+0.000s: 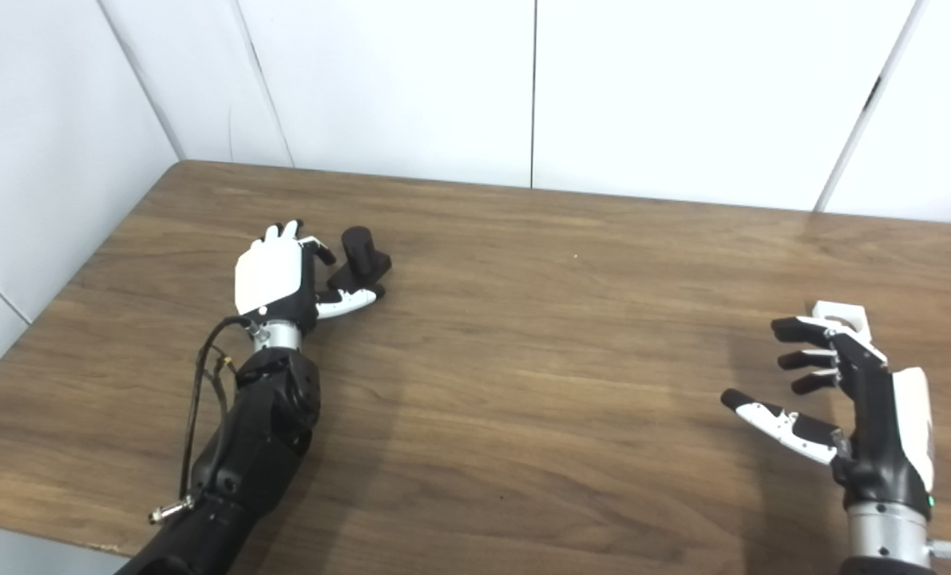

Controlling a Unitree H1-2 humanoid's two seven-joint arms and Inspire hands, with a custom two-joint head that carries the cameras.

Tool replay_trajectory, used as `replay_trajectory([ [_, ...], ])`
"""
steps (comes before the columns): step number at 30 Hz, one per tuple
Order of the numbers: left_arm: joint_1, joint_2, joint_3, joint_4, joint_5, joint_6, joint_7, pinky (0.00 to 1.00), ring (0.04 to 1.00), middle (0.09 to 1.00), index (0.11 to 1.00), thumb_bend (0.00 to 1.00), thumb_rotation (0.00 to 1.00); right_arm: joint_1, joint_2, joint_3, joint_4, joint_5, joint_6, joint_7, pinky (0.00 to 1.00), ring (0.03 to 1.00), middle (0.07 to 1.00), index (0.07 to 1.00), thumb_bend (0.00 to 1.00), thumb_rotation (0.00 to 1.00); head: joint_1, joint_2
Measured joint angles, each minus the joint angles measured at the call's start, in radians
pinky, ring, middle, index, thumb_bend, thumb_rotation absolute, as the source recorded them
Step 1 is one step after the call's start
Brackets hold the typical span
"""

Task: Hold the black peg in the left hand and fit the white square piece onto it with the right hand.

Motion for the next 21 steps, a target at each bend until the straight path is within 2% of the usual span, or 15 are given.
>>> replay_trajectory([
  [5,-0.01,0.016,-0.024,0.011,-0.027,-0.005,0.001,0.93,0.967,0.922,0.578,0.76,0.48,0.0,0.003,0.0,-0.005,0.0,0.012,0.001,0.44,0.58,0.67,0.644,0.65,0.0,-0.002,0.002],
  [10,-0.018,0.023,-0.042,0.013,-0.056,-0.023,0.021,0.94,0.955,0.895,0.535,0.69,0.31,0.0,0.003,0.0,-0.011,0.0,0.031,0.002,0.45,0.589,0.676,0.65,0.65,0.0,0.0,0.006],
  [11,-0.021,0.023,-0.044,0.013,-0.062,-0.029,0.022,0.95,0.954,0.891,0.507,0.58,0.18,0.0,0.003,0.0,-0.013,0.0,0.035,0.002,0.45,0.588,0.675,0.649,0.65,0.0,-0.002,0.008],
  [13,-0.03,0.027,-0.051,0.013,-0.071,-0.038,0.023,0.95,0.95,0.885,0.493,0.53,0.11,0.0,0.003,0.0,-0.016,0.001,0.036,0.003,0.45,0.589,0.676,0.65,0.64,0.0,-0.002,0.009],
  [21,-0.05,0.037,-0.069,0.002,-0.083,-0.047,0.024,0.93,0.934,0.875,0.486,0.51,0.08,0.0,0.002,0.0,-0.027,0.001,0.038,0.013,0.45,0.581,0.673,0.648,0.64,0.0,-0.005,0.014],
])
